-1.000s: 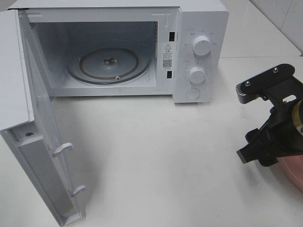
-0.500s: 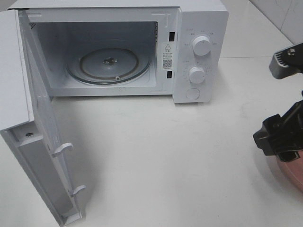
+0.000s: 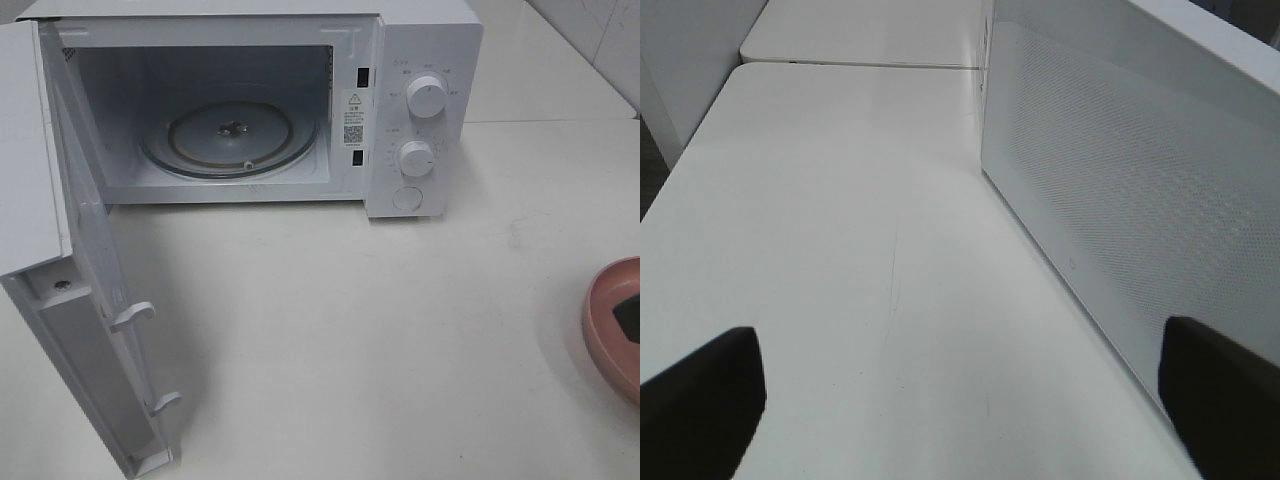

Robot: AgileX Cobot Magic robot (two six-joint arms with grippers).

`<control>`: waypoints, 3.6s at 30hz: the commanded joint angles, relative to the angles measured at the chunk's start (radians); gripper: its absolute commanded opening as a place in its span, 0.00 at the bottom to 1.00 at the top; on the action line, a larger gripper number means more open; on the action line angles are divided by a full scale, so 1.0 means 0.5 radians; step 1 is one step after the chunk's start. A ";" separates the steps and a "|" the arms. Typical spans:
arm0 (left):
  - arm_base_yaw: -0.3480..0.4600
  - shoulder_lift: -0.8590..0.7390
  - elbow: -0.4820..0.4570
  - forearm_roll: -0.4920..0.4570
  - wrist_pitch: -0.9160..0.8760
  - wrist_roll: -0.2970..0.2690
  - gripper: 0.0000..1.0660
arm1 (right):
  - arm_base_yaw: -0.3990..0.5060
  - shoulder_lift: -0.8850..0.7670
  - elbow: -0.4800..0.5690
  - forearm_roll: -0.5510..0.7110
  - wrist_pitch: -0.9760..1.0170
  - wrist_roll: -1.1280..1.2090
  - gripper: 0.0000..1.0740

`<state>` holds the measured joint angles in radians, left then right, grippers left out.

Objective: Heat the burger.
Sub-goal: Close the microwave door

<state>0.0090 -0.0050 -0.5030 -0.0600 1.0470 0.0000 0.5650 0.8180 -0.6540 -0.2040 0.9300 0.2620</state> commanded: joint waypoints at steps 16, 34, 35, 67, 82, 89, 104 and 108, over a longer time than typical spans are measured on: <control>0.004 -0.016 0.004 0.006 -0.018 0.000 0.94 | -0.442 -0.740 0.090 0.202 0.316 -0.308 0.71; 0.004 -0.016 0.004 0.006 -0.018 0.000 0.94 | -0.988 -1.548 0.278 0.372 0.204 -0.448 0.71; 0.004 -0.016 0.004 0.006 -0.018 0.000 0.94 | -0.994 -1.612 0.288 0.374 0.224 -0.448 0.71; 0.004 -0.016 0.004 0.006 -0.018 0.000 0.94 | -1.010 -1.696 0.288 0.384 0.224 -0.454 0.71; 0.004 -0.016 0.004 0.006 -0.018 0.000 0.94 | -1.010 -1.696 0.288 0.384 0.224 -0.454 0.71; 0.004 -0.012 0.004 0.006 -0.018 0.000 0.93 | -1.010 -1.696 0.288 0.384 0.224 -0.454 0.71; 0.004 0.394 -0.082 -0.022 -0.276 0.000 0.89 | -1.010 -1.696 0.288 0.384 0.224 -0.454 0.71; -0.006 0.554 -0.050 -0.024 -0.536 0.000 0.58 | -1.010 -1.696 0.288 0.384 0.224 -0.454 0.71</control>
<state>0.0090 0.2420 -0.5390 -0.0670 0.8620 0.0000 0.0670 -0.0040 -0.5110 -0.0120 1.0540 0.0470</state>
